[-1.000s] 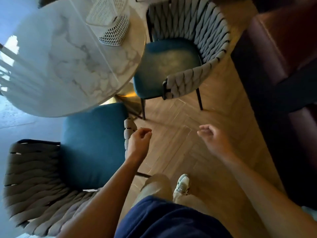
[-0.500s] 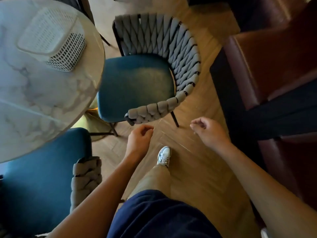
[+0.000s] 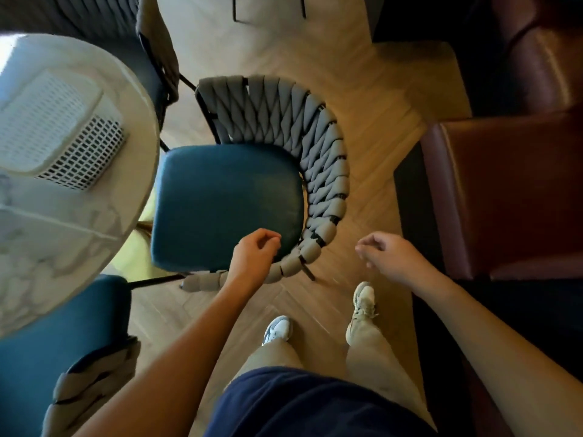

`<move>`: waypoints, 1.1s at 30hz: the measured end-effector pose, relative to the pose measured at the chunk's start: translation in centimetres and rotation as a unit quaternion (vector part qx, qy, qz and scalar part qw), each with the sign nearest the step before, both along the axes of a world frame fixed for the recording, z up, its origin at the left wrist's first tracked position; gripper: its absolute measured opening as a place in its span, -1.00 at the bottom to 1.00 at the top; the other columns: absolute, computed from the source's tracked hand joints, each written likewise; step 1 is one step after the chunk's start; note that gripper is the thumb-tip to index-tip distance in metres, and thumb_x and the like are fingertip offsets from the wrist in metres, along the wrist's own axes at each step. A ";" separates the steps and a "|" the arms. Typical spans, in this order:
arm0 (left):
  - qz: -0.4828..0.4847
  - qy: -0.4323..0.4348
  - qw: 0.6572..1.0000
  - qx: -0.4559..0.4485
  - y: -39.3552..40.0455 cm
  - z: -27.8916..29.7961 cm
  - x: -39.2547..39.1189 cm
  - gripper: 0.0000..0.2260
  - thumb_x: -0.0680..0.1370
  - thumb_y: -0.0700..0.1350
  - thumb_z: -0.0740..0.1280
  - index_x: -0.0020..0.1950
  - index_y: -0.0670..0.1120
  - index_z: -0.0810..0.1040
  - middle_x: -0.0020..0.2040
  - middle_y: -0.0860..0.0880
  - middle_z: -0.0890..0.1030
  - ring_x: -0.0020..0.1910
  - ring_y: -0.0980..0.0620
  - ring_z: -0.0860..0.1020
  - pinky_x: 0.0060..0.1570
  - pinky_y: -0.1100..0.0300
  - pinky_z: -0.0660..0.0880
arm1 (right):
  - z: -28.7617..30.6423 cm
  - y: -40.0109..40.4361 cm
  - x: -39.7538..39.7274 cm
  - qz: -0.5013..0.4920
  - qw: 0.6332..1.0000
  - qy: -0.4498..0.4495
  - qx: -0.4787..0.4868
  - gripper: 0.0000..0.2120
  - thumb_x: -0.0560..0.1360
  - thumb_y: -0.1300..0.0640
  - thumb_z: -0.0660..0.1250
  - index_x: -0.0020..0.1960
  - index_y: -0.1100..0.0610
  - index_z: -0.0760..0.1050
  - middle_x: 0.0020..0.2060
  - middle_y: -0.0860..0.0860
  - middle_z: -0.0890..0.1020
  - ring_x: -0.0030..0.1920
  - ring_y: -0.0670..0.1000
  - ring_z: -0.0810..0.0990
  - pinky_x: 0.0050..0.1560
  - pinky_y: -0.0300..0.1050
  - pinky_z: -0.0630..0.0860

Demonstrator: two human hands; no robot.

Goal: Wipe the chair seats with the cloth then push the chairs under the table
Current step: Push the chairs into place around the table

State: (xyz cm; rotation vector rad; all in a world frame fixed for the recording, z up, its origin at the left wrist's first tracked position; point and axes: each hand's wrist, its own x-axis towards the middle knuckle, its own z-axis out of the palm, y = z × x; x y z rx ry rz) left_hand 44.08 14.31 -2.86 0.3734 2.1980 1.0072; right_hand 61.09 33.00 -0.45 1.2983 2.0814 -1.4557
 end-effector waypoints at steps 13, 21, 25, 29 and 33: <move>0.333 -0.050 0.941 0.017 11.2 -0.7 3.5 -0.87 0.61 -0.10 0.23 0.08 -0.01 0.56 -0.03 -0.01 0.62 -0.01 0.05 0.59 0.04 0.07 0.56 | 0.4 19.5 -7.6 0.137 0.990 0.009 0.024 -0.55 0.58 -0.10 0.25 0.41 0.06 0.36 0.14 0.06 0.56 0.13 0.07 0.56 0.02 -0.07 0.44; 0.504 -0.115 0.854 0.059 16.9 -3.2 -1.9 -0.82 0.62 -0.08 0.21 0.11 -0.07 0.57 0.01 -0.08 0.62 0.01 -0.02 0.60 0.03 0.07 0.56 | -1.5 25.7 -19.4 0.208 0.978 0.003 0.023 -0.50 0.59 -0.10 0.22 0.46 0.06 0.27 0.10 0.03 0.53 0.14 0.08 0.56 0.10 0.05 0.52; 0.567 -0.140 0.809 0.073 19.2 -3.7 -3.9 -0.82 0.62 -0.07 0.21 0.13 -0.09 0.55 0.03 -0.09 0.61 0.02 -0.03 0.59 0.10 0.01 0.55 | -2.6 27.4 -24.0 0.215 0.977 -0.016 0.002 -0.44 0.57 -0.13 0.24 0.48 0.04 0.23 0.33 0.10 0.48 0.27 0.13 0.50 0.26 0.19 0.49; 0.629 -0.178 0.752 0.084 19.7 -3.9 -4.2 -0.83 0.61 -0.05 0.22 0.10 -0.08 0.54 0.05 -0.12 0.61 0.04 -0.05 0.59 0.12 -0.04 0.54 | -3.7 28.1 -27.5 0.196 0.978 -0.049 -0.056 -0.40 0.58 -0.10 0.25 0.53 0.07 0.17 0.36 0.12 0.43 0.27 0.13 0.48 0.21 0.14 0.52; 0.702 -0.191 0.682 0.073 19.8 -4.3 -2.1 -0.81 0.63 -0.01 0.21 0.10 -0.07 0.53 0.05 -0.11 0.60 0.04 -0.06 0.58 0.09 -0.04 0.53 | -5.6 28.5 -30.8 0.181 0.973 -0.099 -0.107 -0.41 0.57 -0.07 0.27 0.51 0.11 0.20 0.40 0.14 0.40 0.33 0.17 0.44 0.20 0.12 0.49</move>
